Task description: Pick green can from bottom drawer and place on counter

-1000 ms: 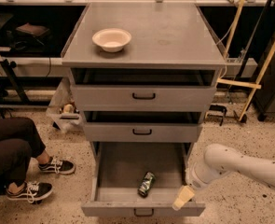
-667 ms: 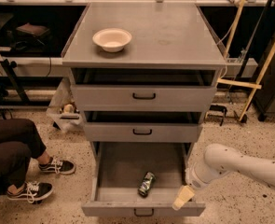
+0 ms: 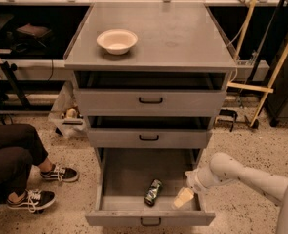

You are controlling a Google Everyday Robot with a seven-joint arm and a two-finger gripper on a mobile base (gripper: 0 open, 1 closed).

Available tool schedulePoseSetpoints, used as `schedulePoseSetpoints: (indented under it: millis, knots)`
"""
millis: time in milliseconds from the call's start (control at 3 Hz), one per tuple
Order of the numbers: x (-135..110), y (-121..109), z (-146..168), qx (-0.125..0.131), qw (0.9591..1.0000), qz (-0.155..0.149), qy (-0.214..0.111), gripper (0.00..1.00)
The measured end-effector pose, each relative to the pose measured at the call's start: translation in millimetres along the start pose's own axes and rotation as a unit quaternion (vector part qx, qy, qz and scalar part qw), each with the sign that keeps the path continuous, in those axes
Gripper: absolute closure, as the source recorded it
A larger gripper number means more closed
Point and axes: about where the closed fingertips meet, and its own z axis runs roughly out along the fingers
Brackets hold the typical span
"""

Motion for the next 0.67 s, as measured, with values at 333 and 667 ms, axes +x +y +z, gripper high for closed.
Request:
schedulePoseSetpoints:
  millis: [333,667]
  knots:
    - [-39.3,-69.3,29.5,0.058,0.9971,-0.001,-0.049,0.0]
    - [-39.2,-68.9,29.9,0.058,0.9971,-0.001,-0.049,0.0]
